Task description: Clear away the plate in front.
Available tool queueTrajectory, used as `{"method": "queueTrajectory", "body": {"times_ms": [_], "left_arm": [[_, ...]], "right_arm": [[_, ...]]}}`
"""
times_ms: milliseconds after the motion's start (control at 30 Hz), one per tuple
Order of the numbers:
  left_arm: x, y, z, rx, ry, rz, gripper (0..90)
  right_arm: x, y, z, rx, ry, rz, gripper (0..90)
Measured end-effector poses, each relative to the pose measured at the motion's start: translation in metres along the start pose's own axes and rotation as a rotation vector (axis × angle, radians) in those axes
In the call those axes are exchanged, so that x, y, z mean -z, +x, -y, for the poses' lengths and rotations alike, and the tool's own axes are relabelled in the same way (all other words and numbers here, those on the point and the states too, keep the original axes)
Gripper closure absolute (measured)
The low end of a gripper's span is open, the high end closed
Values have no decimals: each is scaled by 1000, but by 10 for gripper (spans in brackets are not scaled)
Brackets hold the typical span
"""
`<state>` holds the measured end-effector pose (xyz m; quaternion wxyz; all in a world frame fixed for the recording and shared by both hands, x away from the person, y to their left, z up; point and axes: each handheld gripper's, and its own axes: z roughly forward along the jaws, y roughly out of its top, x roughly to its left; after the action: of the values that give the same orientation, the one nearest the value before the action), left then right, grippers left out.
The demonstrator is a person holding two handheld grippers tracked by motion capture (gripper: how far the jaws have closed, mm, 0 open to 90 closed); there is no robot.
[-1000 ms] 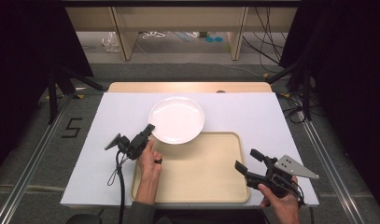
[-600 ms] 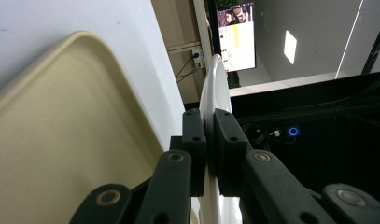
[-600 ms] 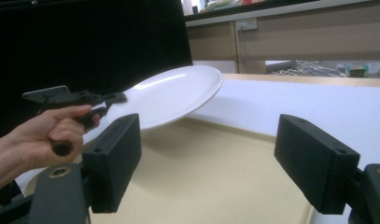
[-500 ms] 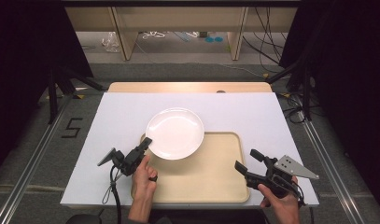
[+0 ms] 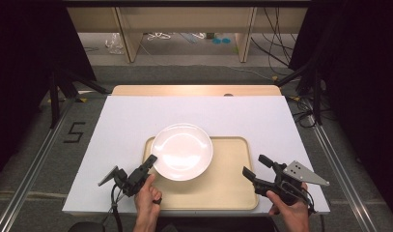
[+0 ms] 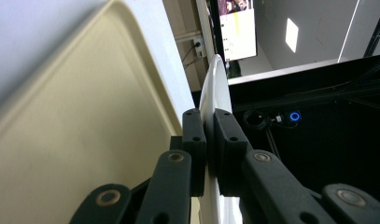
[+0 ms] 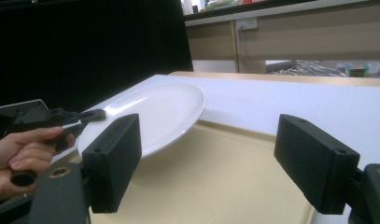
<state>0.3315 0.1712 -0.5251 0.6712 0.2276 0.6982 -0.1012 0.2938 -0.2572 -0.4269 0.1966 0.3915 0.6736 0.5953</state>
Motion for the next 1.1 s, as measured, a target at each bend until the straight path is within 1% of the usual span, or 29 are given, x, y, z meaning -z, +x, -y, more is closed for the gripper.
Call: {"method": "queueTrajectory", "body": {"times_ms": [33,67,100,133,200,267,300,333,367,433,467,500,533,567,600,733,767,800,833,867,900,933,967,1000,1033,1067,1100], "left_arm": [[1,1,2,6,6,2,842],[2,1,4,4,13,2,842],[2,1,6,0,6,0,843],[3,2,8,1,9,-2,844],[5,3,10,1,16,0,840],[7,4,13,0,16,-10,837],[9,4,13,-10,26,-11,835],[9,2,14,-13,17,-21,836],[10,2,15,-13,21,-10,835],[11,1,16,-21,29,-23,833],[11,1,16,-17,29,-22,833],[12,1,17,-18,38,-35,833],[12,0,18,-23,36,-38,833],[13,0,18,-31,39,-51,832],[13,0,19,-26,36,-39,831],[14,-1,21,-40,35,-59,827],[14,-2,21,-53,36,-63,825],[14,-2,22,-55,43,-72,824],[14,-2,22,-46,50,-86,820],[13,-2,23,-50,53,-88,815],[13,-3,25,-61,51,-105,814],[13,-2,26,-64,62,-119,816],[12,-2,27,-51,61,-106,817],[12,-2,28,-54,64,-108,817],[12,-2,29,-61,69,-110,817],[11,-3,30,-56,69,-120,817],[11,-3,31,-58,72,-123,818]], "right_arm": [[-1,0,0,1,-7,4,239],[-1,0,0,0,-6,1,239],[0,1,0,-1,-2,0,239],[0,1,0,0,-7,7,239],[0,0,0,0,-6,6,239],[0,0,0,0,-4,6,239],[0,0,0,0,-5,5,239],[-1,0,0,1,-8,1,239],[-1,0,0,-1,-6,-1,239],[0,1,0,-11,4,-4,239],[0,1,0,0,-5,4,239],[-1,0,0,0,-7,5,239],[0,0,0,1,-4,6,239],[-1,0,0,0,-5,1,239],[-1,0,0,0,-8,5,239],[-1,1,0,-3,-7,1,239],[0,0,0,-2,-5,2,239],[0,0,0,0,-5,4,239],[0,0,0,-1,-4,-1,239],[-1,0,0,-2,-5,-1,239],[-1,0,0,-1,-5,0,239],[-1,0,0,-2,-5,0,239],[0,0,0,-1,-1,-2,239],[-1,0,0,-2,-7,0,239],[0,0,0,-1,0,-3,239],[0,0,0,-1,-1,0,239],[0,0,0,-1,0,-3,239]]}}
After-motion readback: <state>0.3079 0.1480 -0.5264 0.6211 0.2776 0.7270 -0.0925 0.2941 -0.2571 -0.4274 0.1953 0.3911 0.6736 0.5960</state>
